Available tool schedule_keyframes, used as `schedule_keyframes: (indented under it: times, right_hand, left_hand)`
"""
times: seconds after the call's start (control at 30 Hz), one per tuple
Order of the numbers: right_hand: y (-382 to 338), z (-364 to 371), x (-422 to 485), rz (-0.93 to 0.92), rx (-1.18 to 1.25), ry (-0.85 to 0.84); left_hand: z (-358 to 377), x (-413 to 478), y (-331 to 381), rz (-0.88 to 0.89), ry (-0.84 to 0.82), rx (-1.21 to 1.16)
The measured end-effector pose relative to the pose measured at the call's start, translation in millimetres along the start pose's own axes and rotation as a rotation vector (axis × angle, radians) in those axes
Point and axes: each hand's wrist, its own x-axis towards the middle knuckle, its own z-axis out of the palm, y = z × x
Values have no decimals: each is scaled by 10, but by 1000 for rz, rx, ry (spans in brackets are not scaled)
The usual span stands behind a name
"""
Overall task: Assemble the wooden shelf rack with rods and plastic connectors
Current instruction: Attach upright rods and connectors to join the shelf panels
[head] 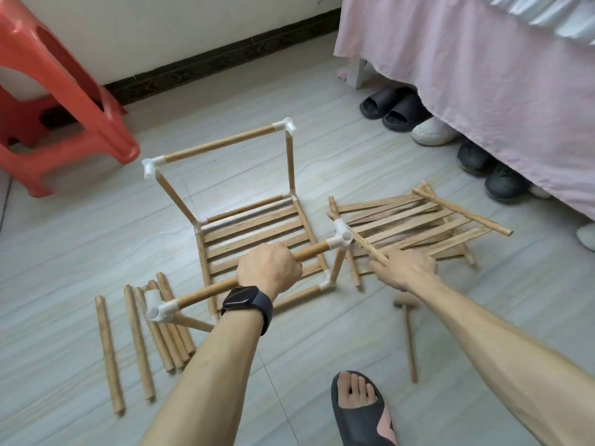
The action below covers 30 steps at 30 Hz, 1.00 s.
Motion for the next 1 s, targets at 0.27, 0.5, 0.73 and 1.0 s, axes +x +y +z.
schedule_keyframes:
  times: [0.27,0.5,0.73,1.0]
  right_hand:
    - [627,-759,-505,6,-47,270]
    - [348,-1202,-1082,-138,185,622]
    - [-903,-1677,-1718,-478,130,863]
    - [-1985,-1624,-2336,-900,61,737]
  left_hand:
    - [-84,-398,74,39,-107,-81]
    - [-789,-648,-1,197,-300,-575]
    - [-1819,-985,-364,166,-51,-1122]
    - [-1814,-1126,-835,-284,554,-1773]
